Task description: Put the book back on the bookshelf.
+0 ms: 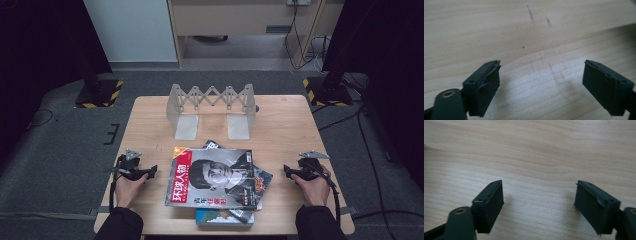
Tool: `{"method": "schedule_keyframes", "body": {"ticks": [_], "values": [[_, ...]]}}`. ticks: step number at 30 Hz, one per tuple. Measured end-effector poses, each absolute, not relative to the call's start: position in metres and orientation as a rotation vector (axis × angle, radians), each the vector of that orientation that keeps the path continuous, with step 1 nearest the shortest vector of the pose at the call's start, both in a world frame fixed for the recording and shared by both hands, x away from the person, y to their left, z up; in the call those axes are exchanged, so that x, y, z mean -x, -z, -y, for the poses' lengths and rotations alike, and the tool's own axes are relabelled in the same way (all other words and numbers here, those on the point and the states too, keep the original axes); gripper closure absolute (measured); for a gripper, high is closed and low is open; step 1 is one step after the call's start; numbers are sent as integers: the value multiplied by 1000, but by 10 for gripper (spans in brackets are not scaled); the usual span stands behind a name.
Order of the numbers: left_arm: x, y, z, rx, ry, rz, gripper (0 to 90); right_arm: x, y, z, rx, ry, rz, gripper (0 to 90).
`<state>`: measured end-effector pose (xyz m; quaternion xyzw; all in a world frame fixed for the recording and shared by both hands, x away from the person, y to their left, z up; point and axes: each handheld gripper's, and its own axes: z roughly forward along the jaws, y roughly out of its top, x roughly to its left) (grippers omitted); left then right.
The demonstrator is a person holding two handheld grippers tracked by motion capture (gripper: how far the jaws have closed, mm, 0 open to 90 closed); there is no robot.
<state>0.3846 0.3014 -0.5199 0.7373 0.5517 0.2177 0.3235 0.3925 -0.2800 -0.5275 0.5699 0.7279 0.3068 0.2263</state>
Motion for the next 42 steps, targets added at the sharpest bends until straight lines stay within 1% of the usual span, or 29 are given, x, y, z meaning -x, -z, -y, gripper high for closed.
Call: {"method": "schedule_keyframes", "body": {"ticks": [4, 9, 17, 19, 24, 29, 34, 42], "values": [[-377, 509, -299, -1870, -558, -1415, 171, -389, 521, 278, -1562, -880, -1993, 264], [-365, 498, -295, -1808, -527, -1379, 208, -380, 509, 276, -1530, -946, -1972, 310], [-355, 487, -285, -1777, -466, -1320, 207, -369, 488, 269, -1483, -1017, -1934, 341], [-354, 484, -283, -1765, -453, -1303, 184, -366, 484, 267, -1480, -1035, -1934, 352], [-350, 481, -279, -1760, -441, -1270, 198, -362, 474, 262, -1449, -1071, -1944, 357], [-343, 480, -275, -1749, -398, -1259, 242, -359, 464, 253, -1423, -1115, -1948, 353], [-338, 479, -271, -1744, -353, -1251, 255, -357, 457, 246, -1387, -1143, -1962, 350], [-326, 479, -263, -1762, -282, -1228, 302, -353, 452, 225, -1338, -1186, -2014, 348]]}}
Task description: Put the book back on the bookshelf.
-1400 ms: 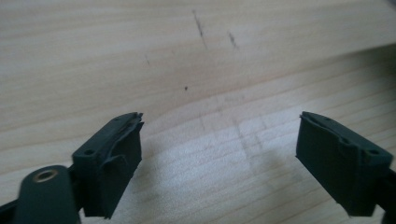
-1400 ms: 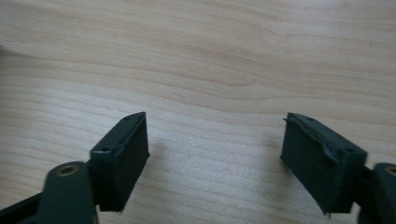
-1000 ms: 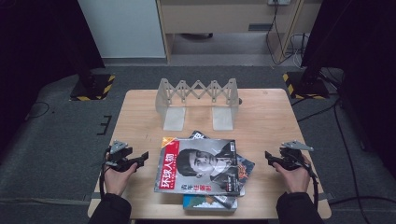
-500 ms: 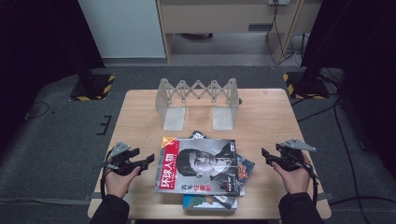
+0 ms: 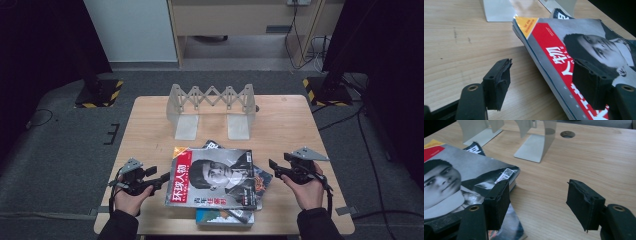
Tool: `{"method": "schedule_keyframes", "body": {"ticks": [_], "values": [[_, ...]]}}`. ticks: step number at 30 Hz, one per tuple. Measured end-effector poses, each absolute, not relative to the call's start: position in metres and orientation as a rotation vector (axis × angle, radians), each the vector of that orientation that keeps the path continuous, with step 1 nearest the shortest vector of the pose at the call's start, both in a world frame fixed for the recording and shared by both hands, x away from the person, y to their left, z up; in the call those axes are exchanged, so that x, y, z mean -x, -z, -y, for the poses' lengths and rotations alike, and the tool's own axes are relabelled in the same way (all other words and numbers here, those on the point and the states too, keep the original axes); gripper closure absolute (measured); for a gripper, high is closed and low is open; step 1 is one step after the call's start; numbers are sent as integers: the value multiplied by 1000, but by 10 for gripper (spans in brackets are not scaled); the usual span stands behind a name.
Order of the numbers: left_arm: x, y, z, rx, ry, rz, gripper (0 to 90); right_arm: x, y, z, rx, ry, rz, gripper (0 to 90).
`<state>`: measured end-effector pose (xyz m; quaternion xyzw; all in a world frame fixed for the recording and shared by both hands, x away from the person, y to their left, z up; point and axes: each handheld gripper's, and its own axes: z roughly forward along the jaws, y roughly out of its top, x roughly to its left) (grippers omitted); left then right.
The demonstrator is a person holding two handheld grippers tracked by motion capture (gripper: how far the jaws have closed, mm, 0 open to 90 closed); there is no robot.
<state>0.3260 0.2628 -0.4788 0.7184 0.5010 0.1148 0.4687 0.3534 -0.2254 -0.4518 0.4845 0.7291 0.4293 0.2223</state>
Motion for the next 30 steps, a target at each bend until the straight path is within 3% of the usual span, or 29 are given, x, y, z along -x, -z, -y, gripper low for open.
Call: {"method": "schedule_keyframes", "body": {"ticks": [14, 30], "values": [[-317, 486, -249, -1786, -169, -1224, 336, -348, 453, 190, -1275, -1224, -2102, 341], [-317, 498, -240, -1835, -53, -1234, 305, -347, 475, 163, -1242, -1189, -2233, 340]]}}
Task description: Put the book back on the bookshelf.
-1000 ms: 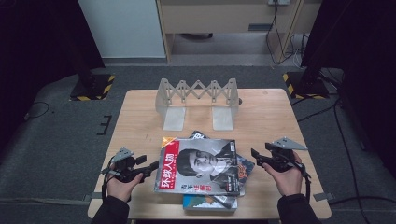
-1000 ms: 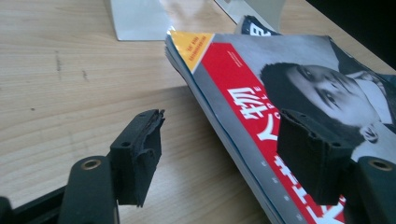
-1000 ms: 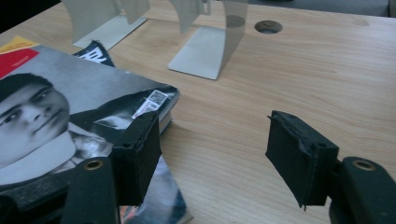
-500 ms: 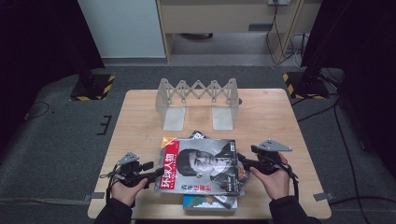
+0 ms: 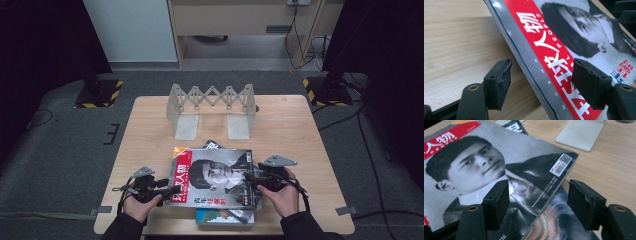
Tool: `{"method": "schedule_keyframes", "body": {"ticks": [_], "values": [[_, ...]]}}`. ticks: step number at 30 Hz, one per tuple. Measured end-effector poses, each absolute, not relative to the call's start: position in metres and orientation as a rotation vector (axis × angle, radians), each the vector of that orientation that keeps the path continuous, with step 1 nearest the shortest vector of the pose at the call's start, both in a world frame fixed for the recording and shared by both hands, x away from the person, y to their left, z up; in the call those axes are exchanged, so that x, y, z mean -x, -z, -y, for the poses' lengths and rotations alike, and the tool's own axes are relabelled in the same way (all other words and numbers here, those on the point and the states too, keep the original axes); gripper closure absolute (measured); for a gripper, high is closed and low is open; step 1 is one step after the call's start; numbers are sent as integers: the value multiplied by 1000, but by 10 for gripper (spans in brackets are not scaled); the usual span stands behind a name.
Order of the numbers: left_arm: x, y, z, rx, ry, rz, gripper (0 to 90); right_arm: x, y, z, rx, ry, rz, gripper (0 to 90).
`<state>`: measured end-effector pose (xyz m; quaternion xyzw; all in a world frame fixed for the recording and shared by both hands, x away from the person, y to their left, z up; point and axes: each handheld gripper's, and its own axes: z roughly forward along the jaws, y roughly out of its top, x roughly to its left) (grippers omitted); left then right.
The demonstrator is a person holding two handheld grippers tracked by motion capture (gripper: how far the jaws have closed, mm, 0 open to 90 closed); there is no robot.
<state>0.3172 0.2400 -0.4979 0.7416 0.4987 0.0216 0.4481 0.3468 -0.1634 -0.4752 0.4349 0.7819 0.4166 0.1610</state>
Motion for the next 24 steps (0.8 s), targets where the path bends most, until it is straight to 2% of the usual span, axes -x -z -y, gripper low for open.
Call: {"method": "schedule_keyframes", "body": {"ticks": [9, 15, 18, 20, 24], "values": [[-321, 506, -233, -1812, 91, -1222, 272, -345, 486, 154, -1250, -1190, -2277, 335], [-323, 508, -229, -1801, 168, -1216, 296, -346, 489, 155, -1271, -1208, -2268, 329], [-322, 504, -232, -1798, 156, -1216, 351, -345, 489, 154, -1276, -1210, -2261, 328], [-321, 498, -234, -1784, 127, -1210, 420, -345, 490, 154, -1279, -1214, -2259, 328], [-319, 487, -238, -1671, 128, -1166, 494, -345, 491, 155, -1265, -1218, -2257, 329]]}}
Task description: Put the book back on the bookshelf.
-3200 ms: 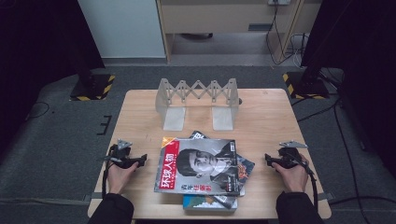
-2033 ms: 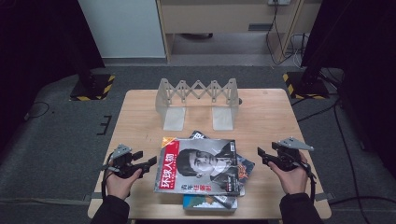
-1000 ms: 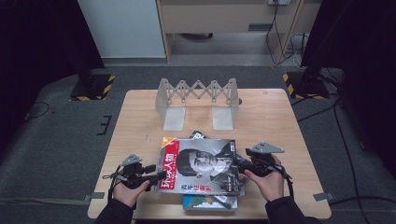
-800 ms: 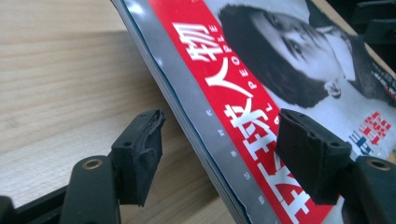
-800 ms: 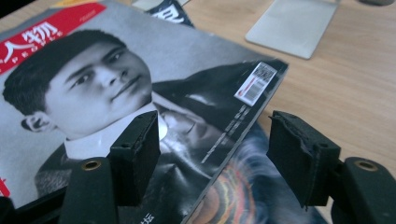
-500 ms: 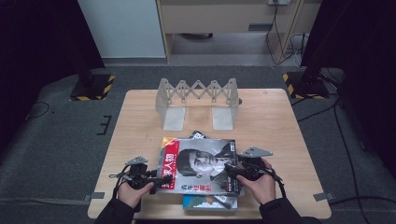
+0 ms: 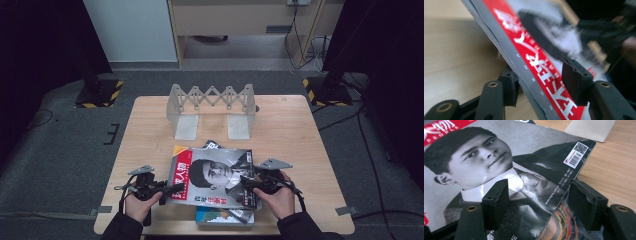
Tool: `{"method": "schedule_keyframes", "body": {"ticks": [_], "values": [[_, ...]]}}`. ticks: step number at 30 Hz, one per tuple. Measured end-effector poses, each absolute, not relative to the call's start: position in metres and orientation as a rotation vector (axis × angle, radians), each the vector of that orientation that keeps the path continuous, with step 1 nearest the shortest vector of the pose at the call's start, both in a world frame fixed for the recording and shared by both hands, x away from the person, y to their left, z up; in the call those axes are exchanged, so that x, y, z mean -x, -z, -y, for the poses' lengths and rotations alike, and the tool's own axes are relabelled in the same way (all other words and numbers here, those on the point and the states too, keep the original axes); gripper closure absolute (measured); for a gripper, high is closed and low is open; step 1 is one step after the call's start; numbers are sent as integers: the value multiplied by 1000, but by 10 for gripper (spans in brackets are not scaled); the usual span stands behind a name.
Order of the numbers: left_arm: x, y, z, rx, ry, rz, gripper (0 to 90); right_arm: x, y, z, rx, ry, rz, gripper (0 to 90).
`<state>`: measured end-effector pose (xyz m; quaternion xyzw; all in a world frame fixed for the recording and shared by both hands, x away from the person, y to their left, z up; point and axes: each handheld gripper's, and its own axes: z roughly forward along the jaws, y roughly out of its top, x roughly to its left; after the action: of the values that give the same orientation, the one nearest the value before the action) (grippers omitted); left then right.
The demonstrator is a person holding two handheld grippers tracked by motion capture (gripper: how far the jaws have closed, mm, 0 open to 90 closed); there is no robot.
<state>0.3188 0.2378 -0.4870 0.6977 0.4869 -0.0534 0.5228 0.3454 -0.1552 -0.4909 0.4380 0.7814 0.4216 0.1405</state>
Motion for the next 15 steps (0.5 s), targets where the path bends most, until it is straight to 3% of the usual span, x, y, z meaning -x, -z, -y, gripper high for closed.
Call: {"method": "schedule_keyframes", "body": {"ticks": [12, 15], "values": [[-332, 490, -226, -1662, 227, -1148, 536, -345, 492, 154, -1272, -1234, -2251, 325], [-335, 492, -223, -1686, 243, -1172, 598, -345, 492, 154, -1270, -1235, -2249, 325]]}}
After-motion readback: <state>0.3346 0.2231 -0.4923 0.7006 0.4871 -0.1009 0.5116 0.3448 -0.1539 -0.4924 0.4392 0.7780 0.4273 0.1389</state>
